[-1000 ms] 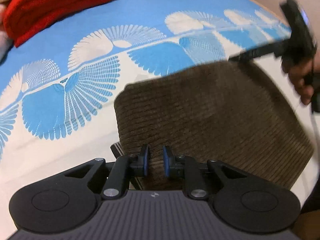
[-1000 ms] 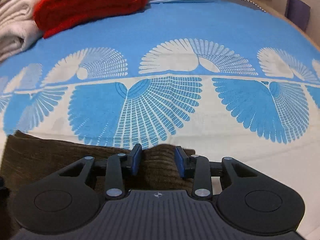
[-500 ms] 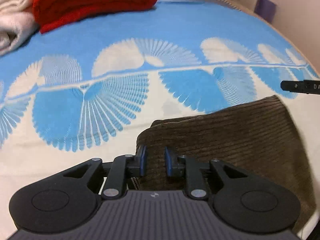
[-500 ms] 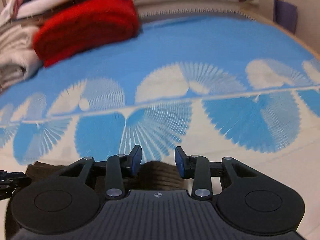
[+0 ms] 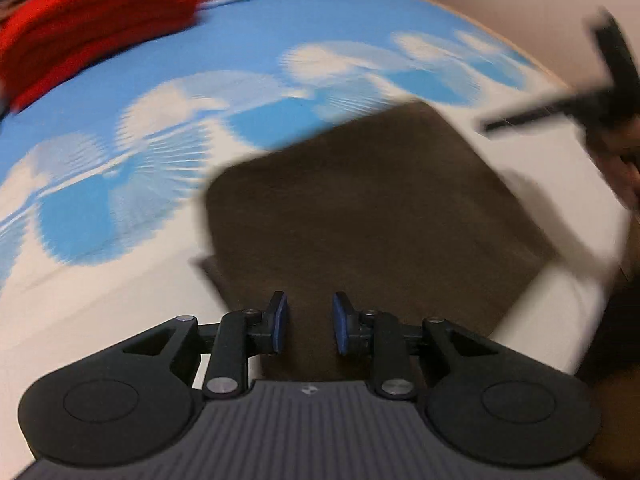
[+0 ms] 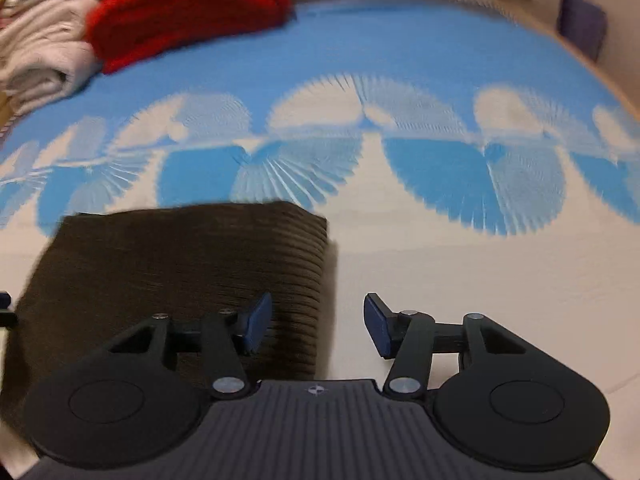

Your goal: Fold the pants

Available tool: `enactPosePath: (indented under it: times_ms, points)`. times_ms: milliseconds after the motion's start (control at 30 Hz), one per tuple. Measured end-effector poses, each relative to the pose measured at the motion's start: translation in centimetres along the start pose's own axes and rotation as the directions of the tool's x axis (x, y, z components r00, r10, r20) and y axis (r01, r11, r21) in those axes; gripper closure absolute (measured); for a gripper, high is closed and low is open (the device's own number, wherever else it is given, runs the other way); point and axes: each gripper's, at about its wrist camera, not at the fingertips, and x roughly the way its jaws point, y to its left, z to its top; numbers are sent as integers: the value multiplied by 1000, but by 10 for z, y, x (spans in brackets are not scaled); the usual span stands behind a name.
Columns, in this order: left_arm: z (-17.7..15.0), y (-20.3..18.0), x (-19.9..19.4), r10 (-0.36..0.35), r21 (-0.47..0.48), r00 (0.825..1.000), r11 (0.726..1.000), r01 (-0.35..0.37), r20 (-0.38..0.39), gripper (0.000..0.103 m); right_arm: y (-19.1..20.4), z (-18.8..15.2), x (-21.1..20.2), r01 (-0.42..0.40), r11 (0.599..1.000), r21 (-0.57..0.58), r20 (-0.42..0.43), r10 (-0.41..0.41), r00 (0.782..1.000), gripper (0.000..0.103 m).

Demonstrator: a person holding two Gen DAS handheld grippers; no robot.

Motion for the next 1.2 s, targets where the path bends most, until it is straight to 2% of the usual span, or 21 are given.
enactPosePath:
  times_ms: [67, 133, 167, 233, 267, 300, 367, 433, 500, 600, 667, 733, 833, 867, 933, 967, 1033, 1133, 1200]
  points:
    - [-18, -19, 16, -4, 105, 996, 994, 14, -88, 75, 7, -12, -15, -68, 998, 2, -25, 68, 997, 49]
    - [-37, -35, 25, 51, 218, 995, 975, -31, -86, 75, 14, -32, -16, -117, 993, -10, -105, 115, 988, 50]
    - [-39, -43, 22, 77, 255, 994, 965, -56, -75, 75, 19, -45, -12, -118, 993, -29, -168, 112, 979, 50]
    - [-36, -50, 16, 117, 224, 988, 970, -91, -102, 75, 26, -79, 0, -70, 992, -101, -296, 37, 954, 47]
    - [-36, -51, 11, 136, 190, 985, 975, -114, -107, 74, 26, -90, -4, -50, 994, -102, -276, 20, 961, 41]
    - [-37, -52, 4, 159, 154, 982, 978, -142, -104, 73, 26, -94, -9, -32, 996, -88, -257, 8, 966, 39]
    - [-39, -57, -15, 205, 53, 976, 978, -201, -78, 61, 29, -95, -26, -8, 997, -72, -230, -9, 973, 39]
    - [-42, -66, -41, 224, -55, 975, 973, -224, -18, 22, 36, -102, -51, -16, 997, -81, -162, 2, 987, 38]
    - [-45, -80, -68, 244, -148, 967, 961, -232, 69, 11, 41, -114, -81, -6, 997, -75, -75, 0, 997, 29]
    - [-47, -107, -99, 280, -264, 944, 937, -229, 174, 11, 41, -133, -124, 13, 1000, -11, 57, -12, 998, 9]
    - [-54, -122, -114, 316, -363, 918, 906, -217, 240, 11, 44, -148, -149, 3, 999, 34, 137, -8, 991, 6]
    - [-62, -135, -121, 358, -429, 893, 876, -221, 272, 11, 47, -161, -166, 6, 999, 48, 201, -16, 979, 3]
    - [-77, -150, -115, 411, -470, 877, 843, -262, 248, 8, 53, -177, -180, 37, 996, 82, 249, -56, 967, 2]
    - [-82, -153, -111, 413, -470, 883, 840, -273, 225, 4, 55, -183, -183, 37, 995, 93, 266, -61, 962, 2]
    - [-85, -154, -93, 372, -455, 916, 848, -271, 148, 0, 59, -191, -181, 53, 994, 100, 276, -79, 958, 1]
    - [-85, -154, -88, 374, -461, 919, 841, -282, 122, 0, 62, -191, -177, 66, 992, 103, 251, -90, 964, 1]
    - [-82, -152, -80, 394, -470, 913, 829, -303, 104, 0, 64, -191, -170, 54, 993, 107, 245, -79, 966, 1]
    - [-75, -148, -70, 403, -464, 912, 824, -324, 79, 0, 71, -188, -160, 78, 995, 57, 220, -89, 971, 1]
    - [-77, -145, -67, 405, -483, 912, 812, -328, 60, 0, 71, -186, -155, 71, 995, 64, 203, -83, 976, 1]
